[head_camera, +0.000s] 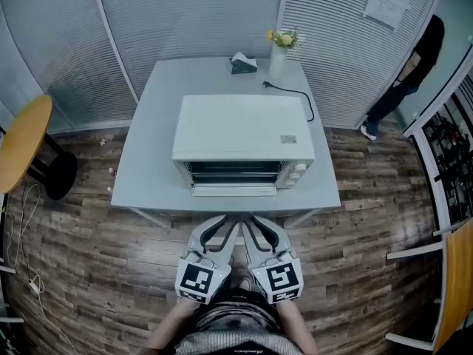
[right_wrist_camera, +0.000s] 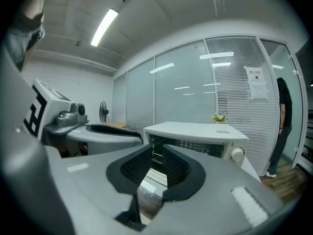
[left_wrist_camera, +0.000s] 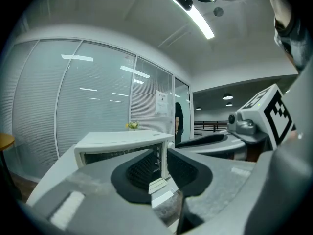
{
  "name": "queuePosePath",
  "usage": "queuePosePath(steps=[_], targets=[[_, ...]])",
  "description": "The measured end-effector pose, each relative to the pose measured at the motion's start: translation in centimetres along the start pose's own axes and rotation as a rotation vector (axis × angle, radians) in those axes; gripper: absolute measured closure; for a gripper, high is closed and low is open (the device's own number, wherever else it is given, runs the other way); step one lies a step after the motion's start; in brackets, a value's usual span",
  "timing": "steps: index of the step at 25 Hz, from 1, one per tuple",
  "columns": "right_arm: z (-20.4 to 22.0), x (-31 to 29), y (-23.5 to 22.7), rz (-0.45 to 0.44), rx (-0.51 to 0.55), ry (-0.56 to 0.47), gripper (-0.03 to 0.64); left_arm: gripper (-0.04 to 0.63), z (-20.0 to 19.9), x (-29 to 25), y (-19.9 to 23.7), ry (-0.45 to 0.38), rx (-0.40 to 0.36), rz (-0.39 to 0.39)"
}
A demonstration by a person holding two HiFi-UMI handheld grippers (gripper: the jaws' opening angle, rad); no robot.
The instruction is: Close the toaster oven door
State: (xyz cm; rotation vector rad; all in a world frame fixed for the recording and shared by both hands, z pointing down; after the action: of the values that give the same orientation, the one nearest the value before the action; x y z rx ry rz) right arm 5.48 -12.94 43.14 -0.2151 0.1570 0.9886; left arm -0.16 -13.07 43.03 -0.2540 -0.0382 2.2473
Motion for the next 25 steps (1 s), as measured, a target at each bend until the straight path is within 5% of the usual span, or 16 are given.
queuePosePath(steps=[4,9,25], targets=[[1.0,-1.2,-0.3,0.01,0.004,0.015,0.551,0.508,0.9,-0.8,0.5,0.023,0.039,0.013],[2.7,-2.7,-0.5,0.003,0.006,0.04,0.56,0.508,3.4,-1.7,1.0,0.068,-0.023,0.047],[10.7,-4.3,-1.3,0.03,0.038,0.263,0.555,0.508,15.0,-2.7,-0.4,0.305,-0.027,0.111]])
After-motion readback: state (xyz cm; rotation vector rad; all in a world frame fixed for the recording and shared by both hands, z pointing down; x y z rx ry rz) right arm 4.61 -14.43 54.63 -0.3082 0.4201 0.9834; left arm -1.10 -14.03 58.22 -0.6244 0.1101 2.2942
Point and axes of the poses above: the fingertips, and each gripper's own axes: x backward along the fingers, y to its left, z out of its underside, the point moved 2 cm from there along x, backward along the fingers, and after that the axes turned 6 degrees about -x, right-handed, at the moved point
